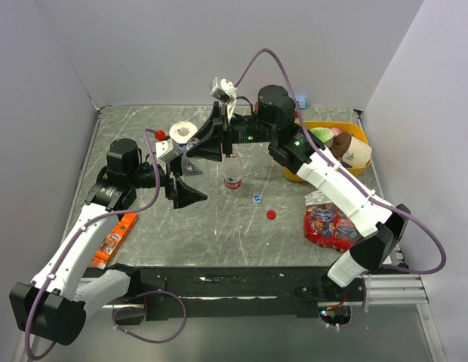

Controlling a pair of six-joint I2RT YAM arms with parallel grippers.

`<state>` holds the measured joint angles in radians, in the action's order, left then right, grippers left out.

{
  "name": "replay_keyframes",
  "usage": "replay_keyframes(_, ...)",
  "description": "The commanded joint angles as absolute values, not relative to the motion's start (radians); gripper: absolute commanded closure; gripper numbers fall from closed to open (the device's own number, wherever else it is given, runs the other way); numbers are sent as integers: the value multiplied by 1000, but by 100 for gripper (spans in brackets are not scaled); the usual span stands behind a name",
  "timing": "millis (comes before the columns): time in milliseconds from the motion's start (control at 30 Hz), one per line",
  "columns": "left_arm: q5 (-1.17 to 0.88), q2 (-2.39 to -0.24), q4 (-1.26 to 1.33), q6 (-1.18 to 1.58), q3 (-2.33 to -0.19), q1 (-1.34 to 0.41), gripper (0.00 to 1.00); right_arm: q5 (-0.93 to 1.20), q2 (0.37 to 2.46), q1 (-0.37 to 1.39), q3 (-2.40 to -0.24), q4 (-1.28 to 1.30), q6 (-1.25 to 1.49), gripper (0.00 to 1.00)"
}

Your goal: Screw on the bottle caps

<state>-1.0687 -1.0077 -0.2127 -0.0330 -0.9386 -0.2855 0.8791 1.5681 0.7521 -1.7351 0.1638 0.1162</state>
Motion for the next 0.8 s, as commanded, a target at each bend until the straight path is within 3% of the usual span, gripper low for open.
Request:
replay_keyframes(0,-1130,-1019,-193,-49,-980,-298,3,910,1562,755,-1761,54,169,96)
replay_keyframes(167,-1163,-1032,-204,-84,-991,-298,1,910,1563,755,-1749,31,187,95)
replay_keyframes(400,-1200,-1046,-169,-92,-988,-298,21,905,1569,755,-1733,21,189,95)
replay_keyframes(633,-1181,-1034,-135,-74,-985,-298,32,885,1539,752,-1680,54,149,92)
replay_keyframes(767,-1198,-1046,-133,-71,-986,-298,43,879,1523,750,-1645,51,149,90)
